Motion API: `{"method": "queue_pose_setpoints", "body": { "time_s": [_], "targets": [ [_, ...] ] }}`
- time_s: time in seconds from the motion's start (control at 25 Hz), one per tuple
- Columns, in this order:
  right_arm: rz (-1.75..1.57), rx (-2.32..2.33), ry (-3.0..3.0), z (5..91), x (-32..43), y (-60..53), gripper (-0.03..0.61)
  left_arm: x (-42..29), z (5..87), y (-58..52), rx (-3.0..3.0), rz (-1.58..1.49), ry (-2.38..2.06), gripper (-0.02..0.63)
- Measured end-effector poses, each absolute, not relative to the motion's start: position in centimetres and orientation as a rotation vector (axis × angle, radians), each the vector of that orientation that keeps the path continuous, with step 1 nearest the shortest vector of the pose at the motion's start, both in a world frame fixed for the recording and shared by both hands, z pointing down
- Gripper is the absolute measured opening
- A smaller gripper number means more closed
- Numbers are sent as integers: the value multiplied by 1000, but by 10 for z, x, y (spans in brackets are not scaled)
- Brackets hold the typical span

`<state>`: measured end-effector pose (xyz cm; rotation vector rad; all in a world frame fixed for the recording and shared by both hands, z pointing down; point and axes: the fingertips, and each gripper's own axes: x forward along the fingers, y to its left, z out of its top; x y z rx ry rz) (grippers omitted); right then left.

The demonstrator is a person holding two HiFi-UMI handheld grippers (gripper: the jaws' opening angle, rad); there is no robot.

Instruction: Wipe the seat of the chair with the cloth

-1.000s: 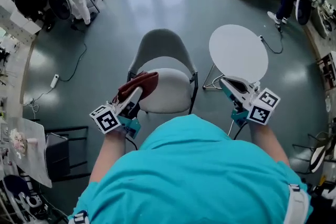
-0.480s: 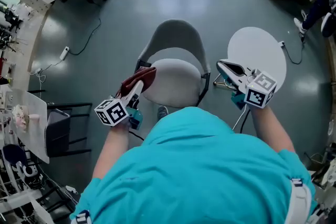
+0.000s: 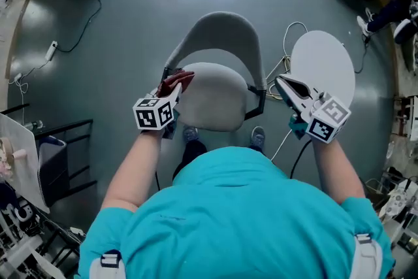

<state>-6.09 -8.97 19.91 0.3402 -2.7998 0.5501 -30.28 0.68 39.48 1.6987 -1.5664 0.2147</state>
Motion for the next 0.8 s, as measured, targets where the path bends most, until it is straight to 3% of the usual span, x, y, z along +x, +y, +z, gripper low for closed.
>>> {"method": "queue_pose_setpoints", "body": {
  "time_s": [0.6, 0.8],
  "targets": [
    [713, 233, -2878, 332, 6, -144, -3, -324, 643, -71, 1223, 874, -1822, 63],
    [702, 252, -2900, 366, 27, -156, -3, -338, 679, -79, 1160, 1166, -1852, 63]
  ]
}}
